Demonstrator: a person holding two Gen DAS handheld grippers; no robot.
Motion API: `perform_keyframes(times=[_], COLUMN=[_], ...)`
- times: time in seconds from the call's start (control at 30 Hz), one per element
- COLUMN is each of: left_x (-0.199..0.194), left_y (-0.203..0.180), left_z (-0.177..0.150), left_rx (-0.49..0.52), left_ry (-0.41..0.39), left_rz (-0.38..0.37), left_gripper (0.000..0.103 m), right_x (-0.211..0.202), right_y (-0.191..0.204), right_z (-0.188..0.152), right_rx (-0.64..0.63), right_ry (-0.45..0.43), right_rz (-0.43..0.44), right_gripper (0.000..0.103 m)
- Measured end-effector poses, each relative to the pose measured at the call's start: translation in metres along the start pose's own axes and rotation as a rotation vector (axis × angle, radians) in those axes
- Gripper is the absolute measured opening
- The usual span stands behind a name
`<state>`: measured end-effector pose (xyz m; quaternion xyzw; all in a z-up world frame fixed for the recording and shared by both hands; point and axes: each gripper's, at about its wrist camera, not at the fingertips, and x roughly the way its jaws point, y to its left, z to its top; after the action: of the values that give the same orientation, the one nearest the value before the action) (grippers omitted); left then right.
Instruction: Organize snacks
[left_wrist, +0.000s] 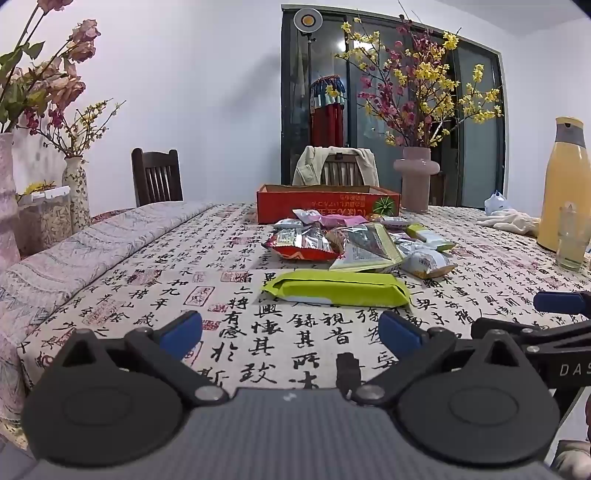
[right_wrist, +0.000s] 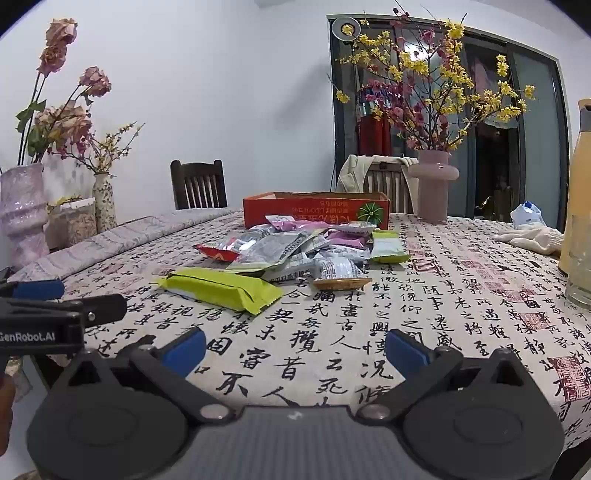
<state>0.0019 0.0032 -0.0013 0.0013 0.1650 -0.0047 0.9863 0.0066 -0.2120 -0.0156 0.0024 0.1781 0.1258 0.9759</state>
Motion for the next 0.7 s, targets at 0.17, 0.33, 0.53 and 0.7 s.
perform_keyframes(times=[0.17,0.33,0.53,0.7], left_x=[-0.0039,-0.0052,-0.0056,-0.0048], left_y=[-0.0018,0.0009,0.0006,-0.001], left_z=[0.0005,0.0025,0.0022,0.003], left_rx=[0.012,0.012,0.012,0.01], left_ry=[-0.011,-0.009,-0.012,-0.013], left_rz=[0.011,0.006,0.007,0.012], left_gripper=[0.103,0.103,0.103,0.103], right_x=[0.0008,-0.0004,0.0006,0.0016], right_y=[-0.0001,0.0018,-0.0006,-0.0021], right_z=[-0.001,0.0009,0.0009,0.0001], right_rx=[0.001,0.005,0.019,0.021], right_ry=[0.008,0.011,0.01,0.01], right_rz=[0.004,0.004,0.014,0.018], right_gripper=[0.103,0.103,0.103,0.103])
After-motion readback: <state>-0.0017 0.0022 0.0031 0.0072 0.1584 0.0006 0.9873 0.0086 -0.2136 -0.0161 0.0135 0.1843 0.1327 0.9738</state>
